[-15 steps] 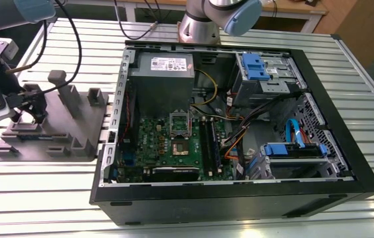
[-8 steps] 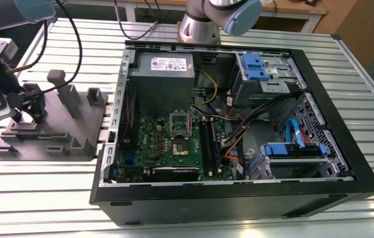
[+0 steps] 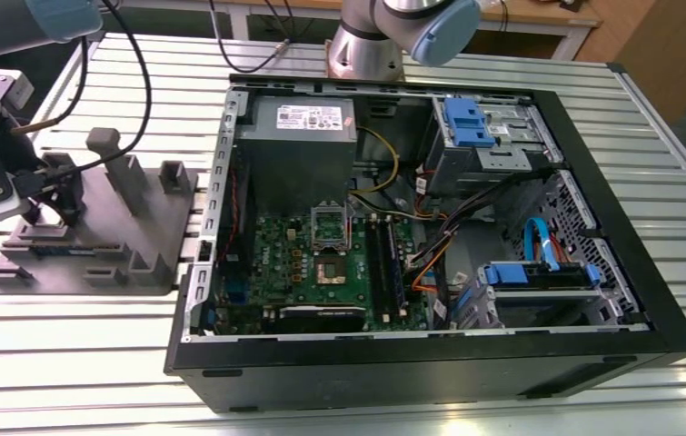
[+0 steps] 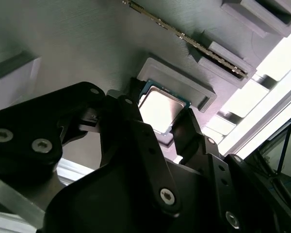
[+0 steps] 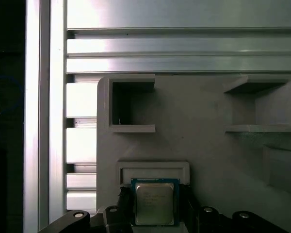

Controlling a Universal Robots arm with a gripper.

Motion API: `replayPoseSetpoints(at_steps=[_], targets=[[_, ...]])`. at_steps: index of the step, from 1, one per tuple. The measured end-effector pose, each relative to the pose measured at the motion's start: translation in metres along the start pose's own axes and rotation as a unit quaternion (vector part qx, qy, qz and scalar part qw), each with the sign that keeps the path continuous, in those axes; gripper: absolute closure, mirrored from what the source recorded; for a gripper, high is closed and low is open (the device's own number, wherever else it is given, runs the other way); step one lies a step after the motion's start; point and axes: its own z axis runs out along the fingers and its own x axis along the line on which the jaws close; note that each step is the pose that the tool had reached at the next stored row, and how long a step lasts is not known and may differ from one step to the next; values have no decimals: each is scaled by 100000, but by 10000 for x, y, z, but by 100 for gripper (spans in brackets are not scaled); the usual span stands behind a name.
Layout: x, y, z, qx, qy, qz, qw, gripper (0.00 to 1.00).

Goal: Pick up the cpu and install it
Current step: 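Pick up the cpu and move it towards the insertion slot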

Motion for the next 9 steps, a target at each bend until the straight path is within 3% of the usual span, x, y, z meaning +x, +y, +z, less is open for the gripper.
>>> replayPoseSetpoints(at_steps=[9], targets=[[-1, 1, -9, -250, 2, 4, 100000, 48]])
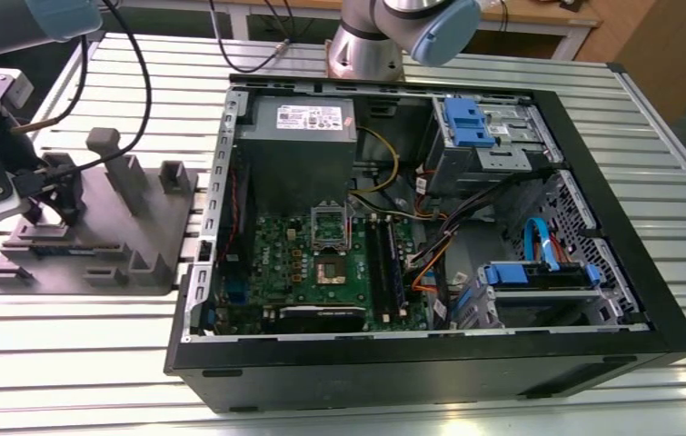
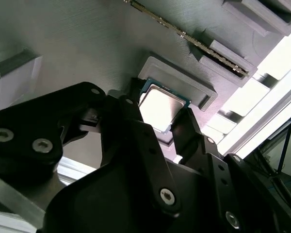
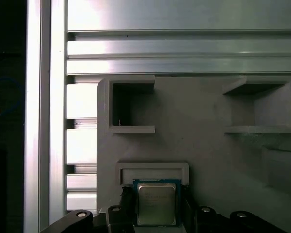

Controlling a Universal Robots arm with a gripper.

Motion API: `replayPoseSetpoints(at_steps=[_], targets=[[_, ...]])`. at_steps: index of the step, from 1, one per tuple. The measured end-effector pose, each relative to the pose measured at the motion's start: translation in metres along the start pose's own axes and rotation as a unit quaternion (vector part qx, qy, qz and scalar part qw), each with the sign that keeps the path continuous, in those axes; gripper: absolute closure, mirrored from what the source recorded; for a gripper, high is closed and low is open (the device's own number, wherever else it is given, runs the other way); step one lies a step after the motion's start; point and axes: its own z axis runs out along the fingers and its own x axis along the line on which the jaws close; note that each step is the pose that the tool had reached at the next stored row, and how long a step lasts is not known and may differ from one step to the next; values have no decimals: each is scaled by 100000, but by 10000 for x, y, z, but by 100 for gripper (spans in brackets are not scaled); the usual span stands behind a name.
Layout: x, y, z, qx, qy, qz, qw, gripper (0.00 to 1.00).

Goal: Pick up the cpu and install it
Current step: 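Pick up the cpu and move it towards the insertion slot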

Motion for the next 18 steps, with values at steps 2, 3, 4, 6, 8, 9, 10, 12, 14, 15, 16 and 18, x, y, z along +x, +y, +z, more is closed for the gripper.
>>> replayPoseSetpoints(at_steps=[2, 3, 4, 6, 8, 9, 10, 12, 14, 15, 16, 18], targets=[[-1, 0, -1, 6, 8, 1, 100000, 48], [-2, 0, -1, 4, 6, 2, 100000, 53], [-4, 0, 0, 0, 1, 1, 100000, 53], [-7, 0, 0, -1, 2, 1, 100000, 53], [-8, 0, -1, 1, 4, 0, 100000, 53], [-9, 1, -4, 1, -1, 0, 100000, 53], [-9, 1, -8, -3, -6, 0, 100000, 53], [-9, 1, -9, -4, -9, 1, 100000, 53], [-9, 1, -10, -4, -7, 0, 100000, 53], [-9, 1, -11, -3, -3, 0, 100000, 53], [-9, 1, -11, -2, 0, 1, 100000, 53], [-9, 1, -11, -6, -6, 2, 100000, 53]])
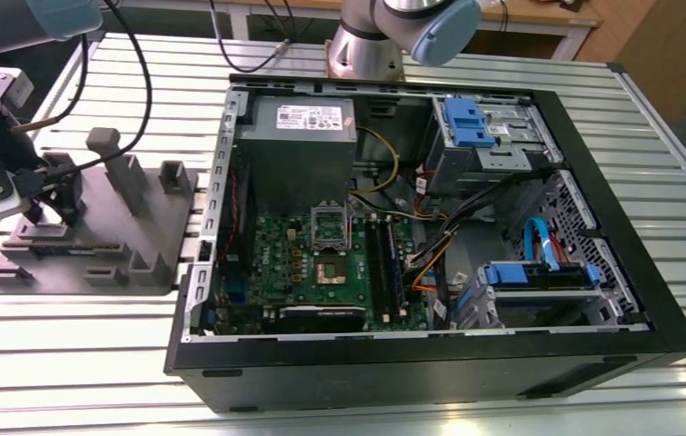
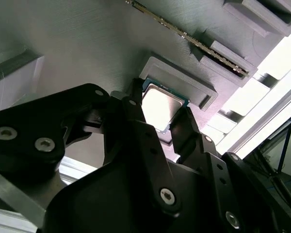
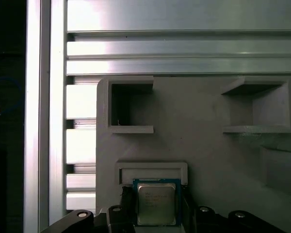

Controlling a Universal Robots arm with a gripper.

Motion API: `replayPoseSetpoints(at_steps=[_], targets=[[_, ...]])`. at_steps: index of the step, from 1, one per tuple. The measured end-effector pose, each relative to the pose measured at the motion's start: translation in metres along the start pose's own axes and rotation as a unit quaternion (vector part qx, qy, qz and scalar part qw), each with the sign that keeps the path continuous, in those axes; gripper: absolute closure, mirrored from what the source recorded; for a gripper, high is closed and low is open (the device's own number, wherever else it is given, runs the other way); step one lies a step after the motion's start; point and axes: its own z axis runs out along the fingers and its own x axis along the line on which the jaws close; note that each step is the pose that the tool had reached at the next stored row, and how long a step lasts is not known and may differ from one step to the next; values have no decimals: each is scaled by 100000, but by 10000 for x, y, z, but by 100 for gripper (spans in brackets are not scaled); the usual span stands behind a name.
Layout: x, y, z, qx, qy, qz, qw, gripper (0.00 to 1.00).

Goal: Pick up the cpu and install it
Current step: 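Pick up the cpu and move it towards the insertion slot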

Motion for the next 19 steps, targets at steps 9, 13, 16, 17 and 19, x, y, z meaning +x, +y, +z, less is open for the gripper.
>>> replayPoseSetpoints(at_steps=[9, 13, 16, 17, 19], targets=[[0, 1, -14, 7, 16, -1, 100000, 46], [-1, 1, -30, -2, -2, -3, 100000, 46], [0, 2, -39, 8, 18, -2, 100000, 46], [0, 2, -43, 8, 16, -7, 100000, 46], [0, 2, -42, 2, 11, -80, 100000, 46]])
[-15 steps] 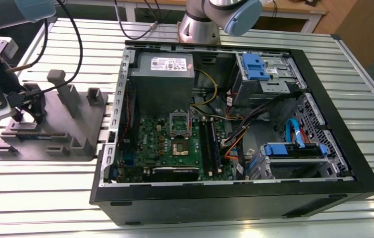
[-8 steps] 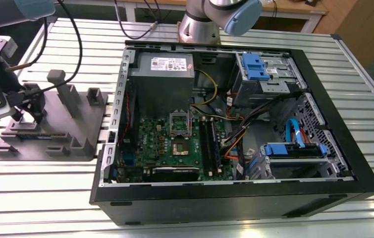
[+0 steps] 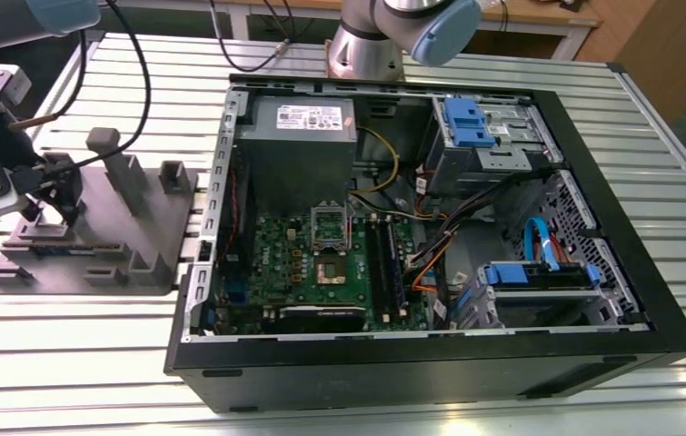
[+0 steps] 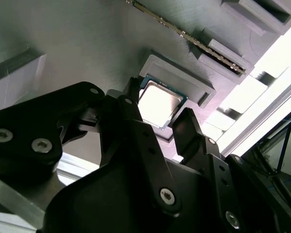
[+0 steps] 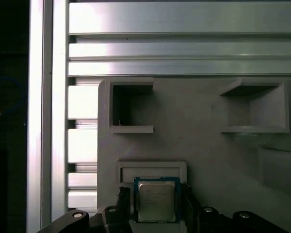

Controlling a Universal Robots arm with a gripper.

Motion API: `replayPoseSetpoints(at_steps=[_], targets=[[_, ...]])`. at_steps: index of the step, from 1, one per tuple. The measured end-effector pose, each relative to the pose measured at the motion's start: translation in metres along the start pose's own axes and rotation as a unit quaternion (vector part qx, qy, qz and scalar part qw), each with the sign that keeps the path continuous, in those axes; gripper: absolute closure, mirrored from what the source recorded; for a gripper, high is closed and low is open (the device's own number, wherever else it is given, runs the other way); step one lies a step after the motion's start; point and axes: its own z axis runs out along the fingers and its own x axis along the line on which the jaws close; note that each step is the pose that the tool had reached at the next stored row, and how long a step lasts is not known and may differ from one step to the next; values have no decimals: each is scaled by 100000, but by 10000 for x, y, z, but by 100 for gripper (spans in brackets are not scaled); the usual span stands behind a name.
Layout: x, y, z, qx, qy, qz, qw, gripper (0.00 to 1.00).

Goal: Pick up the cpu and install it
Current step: 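Pick up the cpu and move it towards the insertion slot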

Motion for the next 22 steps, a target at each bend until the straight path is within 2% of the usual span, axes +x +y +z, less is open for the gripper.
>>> replayPoseSetpoints(at_steps=[19, 20, 22], targets=[[7, -1, 7, -1, -33, -258, 100000, 46], [7, -1, 7, 3, -30, -259, 100000, 53], [7, -1, 7, 2, -29, -257, 100000, 53]])
